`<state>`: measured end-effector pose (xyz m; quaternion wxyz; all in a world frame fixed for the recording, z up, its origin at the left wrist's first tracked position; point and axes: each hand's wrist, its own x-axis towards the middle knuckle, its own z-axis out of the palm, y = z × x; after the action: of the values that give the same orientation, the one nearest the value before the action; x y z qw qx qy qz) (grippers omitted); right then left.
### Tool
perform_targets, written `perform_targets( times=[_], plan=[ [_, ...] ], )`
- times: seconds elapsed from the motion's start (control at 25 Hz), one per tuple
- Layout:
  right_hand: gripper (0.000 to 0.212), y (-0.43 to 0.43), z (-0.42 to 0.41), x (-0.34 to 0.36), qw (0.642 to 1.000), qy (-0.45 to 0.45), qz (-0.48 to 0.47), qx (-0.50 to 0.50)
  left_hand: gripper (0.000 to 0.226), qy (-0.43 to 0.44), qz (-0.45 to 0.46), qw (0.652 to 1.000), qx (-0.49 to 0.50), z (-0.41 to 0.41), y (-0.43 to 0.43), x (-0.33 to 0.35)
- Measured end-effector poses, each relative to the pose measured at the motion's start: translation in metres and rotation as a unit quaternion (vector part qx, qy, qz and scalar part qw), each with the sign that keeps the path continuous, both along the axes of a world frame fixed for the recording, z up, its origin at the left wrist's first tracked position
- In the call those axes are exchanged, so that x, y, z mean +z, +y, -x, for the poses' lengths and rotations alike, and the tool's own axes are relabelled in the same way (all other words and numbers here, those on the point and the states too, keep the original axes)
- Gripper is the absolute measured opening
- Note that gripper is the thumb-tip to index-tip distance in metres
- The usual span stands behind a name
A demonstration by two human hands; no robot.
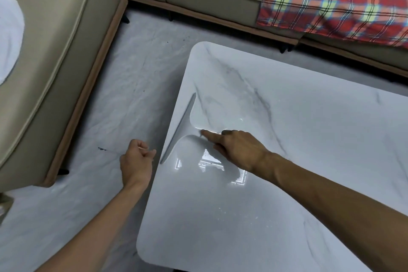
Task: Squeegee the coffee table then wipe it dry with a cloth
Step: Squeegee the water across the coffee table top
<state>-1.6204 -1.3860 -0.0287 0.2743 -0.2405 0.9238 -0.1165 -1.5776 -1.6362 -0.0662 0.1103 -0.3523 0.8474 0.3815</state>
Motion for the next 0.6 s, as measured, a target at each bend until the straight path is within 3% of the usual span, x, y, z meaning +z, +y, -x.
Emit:
perform_targets(
  times=[0.12, 0.28, 0.36, 0.6],
  plan=[
    [0.047, 0.055, -0.02, 0.004, 0.999, -0.004, -0.015, -0.032, 0.009, -0.011, 0.005, 0.999, -0.049, -0.004, 0.012, -0.006],
    [0.049, 0.125, -0.045, 0.023, 0.994, -0.004, -0.071, -0.083, 0.035, -0.117, -0.059, 0.982, -0.134, -0.01, 0.037, -0.009],
    [0.049, 0.143, -0.054, 0.034, 0.992, -0.017, -0.082, -0.091, 0.036, -0.153, -0.081, 0.973, -0.15, -0.014, 0.044, -0.009],
    [0.042, 0.059, -0.051, 0.016, 0.999, -0.018, 0.021, 0.019, 0.029, -0.141, -0.092, 0.983, -0.075, -0.012, 0.028, -0.007]
  ],
)
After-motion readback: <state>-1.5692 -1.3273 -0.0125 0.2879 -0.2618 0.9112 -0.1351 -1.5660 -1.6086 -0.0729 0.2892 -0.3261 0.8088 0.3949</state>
